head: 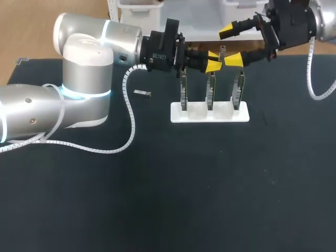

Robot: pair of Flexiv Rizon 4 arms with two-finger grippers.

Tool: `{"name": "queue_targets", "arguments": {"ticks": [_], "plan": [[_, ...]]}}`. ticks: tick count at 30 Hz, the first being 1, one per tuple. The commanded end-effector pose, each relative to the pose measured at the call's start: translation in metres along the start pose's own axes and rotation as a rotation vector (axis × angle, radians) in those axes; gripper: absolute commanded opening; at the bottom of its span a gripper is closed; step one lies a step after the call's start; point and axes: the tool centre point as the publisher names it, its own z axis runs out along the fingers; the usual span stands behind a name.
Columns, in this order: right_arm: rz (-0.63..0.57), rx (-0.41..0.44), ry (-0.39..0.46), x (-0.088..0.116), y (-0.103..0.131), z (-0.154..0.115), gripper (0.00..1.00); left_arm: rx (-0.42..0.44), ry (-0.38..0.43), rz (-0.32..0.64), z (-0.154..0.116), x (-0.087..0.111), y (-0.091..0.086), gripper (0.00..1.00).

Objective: Pick up the optical module with the left hand, and insert it into the network port with the right hand.

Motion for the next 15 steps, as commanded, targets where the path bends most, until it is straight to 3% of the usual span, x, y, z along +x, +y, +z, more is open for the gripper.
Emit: {"name": "queue_targets", "arguments": {"ticks": [1,4,7,13,15], "plan": [[0.0,-0.002,-0.001,0.0005,-0.0011,0.0,1.0,0.0,0.002,0.001,0.0004,0.0001,0.0005,0.0],[0.0,-0.002,-0.001,0.0005,-0.0011,0.0,0.98,0.0,0.002,0.001,0.0004,0.0001,0.0005,0.0],[0.0,-0.002,-0.001,0.0005,-0.0011,0.0,0.7,0.0,0.002,0.001,0.0004,0.0001,0.0005,0.0],[0.0,-0.002,-0.001,0.0005,-0.0011,0.0,0.85,0.0,0.002,0.001,0.0004,0.0001,0.0005,0.0],[0.0,-0.002,-0.001,0.0005,-0.0011,0.0,0.83,0.0,0.002,0.001,0.0004,0.0001,0.0005,0.0]]}}
